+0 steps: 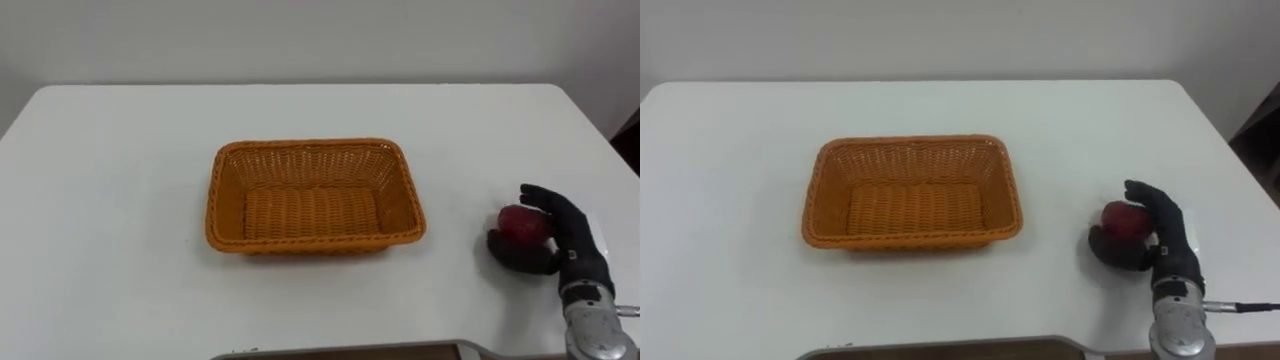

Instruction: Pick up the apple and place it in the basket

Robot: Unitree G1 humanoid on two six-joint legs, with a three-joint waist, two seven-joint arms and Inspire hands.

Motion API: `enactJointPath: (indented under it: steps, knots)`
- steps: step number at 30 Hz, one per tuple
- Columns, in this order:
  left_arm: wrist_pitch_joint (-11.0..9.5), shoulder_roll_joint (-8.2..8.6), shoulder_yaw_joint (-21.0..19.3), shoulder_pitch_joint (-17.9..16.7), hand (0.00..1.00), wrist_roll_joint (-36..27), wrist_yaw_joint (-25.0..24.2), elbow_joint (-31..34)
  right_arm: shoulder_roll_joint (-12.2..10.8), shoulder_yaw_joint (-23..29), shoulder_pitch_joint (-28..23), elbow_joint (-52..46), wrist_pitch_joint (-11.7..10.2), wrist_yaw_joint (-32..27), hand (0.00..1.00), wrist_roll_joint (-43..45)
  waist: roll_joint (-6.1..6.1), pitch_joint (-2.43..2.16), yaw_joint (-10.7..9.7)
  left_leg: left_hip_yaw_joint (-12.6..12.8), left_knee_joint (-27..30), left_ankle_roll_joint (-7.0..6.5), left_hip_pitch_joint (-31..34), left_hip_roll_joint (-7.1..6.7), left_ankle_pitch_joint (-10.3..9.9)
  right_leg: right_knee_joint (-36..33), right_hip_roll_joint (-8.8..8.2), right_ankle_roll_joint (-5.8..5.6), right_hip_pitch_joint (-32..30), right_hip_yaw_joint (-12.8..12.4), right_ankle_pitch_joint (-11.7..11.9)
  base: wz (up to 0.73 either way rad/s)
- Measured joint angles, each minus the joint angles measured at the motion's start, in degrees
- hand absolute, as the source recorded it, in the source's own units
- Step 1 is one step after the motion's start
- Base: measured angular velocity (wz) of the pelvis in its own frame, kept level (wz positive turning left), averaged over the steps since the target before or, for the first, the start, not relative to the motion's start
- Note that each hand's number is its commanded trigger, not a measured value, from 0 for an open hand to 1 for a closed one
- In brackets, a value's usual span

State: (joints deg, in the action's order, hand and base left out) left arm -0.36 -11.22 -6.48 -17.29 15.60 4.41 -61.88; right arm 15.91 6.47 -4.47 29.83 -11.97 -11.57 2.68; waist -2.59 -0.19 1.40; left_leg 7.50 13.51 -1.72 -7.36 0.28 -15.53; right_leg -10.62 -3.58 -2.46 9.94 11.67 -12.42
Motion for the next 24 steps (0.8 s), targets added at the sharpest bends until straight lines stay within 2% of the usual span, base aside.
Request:
enactJointPath:
  steps: [12,15,18,22,24]
  knots:
    - [0.04,-0.17,1.13,0.65,0.0,0.23,0.41,-0.06,-0.04,-0.65,0.47,0.46,-0.28,-2.14,1.0,0.08,-0.25,0.05,0.33,0.07,0.13,0.0,-0.1,-0.03,0.0,0.06,0.01,0.0,-0.04,-0.19,0.0,0.0]
    - [0.34,0.14,1.14,0.85,0.0,0.22,0.38,-0.5,-0.32,-1.32,0.39,-2.86,1.93,-1.96,1.0,0.38,0.15,0.13,0.4,0.35,0.11,0.0,-0.09,0.19,0.0,0.06,0.02,0.0,-0.1,-0.33,0.0,-0.05]
    - [0.63,0.59,1.14,1.24,0.0,0.23,0.19,-1.29,-0.47,-3.41,0.05,-6.46,3.18,-1.72,1.0,0.63,0.71,0.29,0.41,0.36,0.1,0.0,-0.07,0.2,0.0,-0.01,-0.04,0.0,-0.12,-0.3,0.0,0.0]
    - [0.79,0.84,1.03,1.44,0.0,0.26,-0.16,-1.31,-0.58,-5.57,0.05,-10.78,3.29,-0.62,1.0,0.64,1.69,0.11,0.78,0.36,0.04,-0.01,-0.05,0.22,0.0,-0.18,-0.11,0.0,-0.69,-0.38,0.0,0.0]
    - [0.76,0.85,0.99,1.38,0.0,0.29,-0.18,-1.29,-0.58,-6.12,0.04,-12.57,3.29,-0.12,1.0,0.75,1.75,0.13,0.97,0.36,0.02,-0.02,-0.06,0.12,0.09,-0.17,-0.12,0.0,-0.87,-0.35,0.0,0.0]
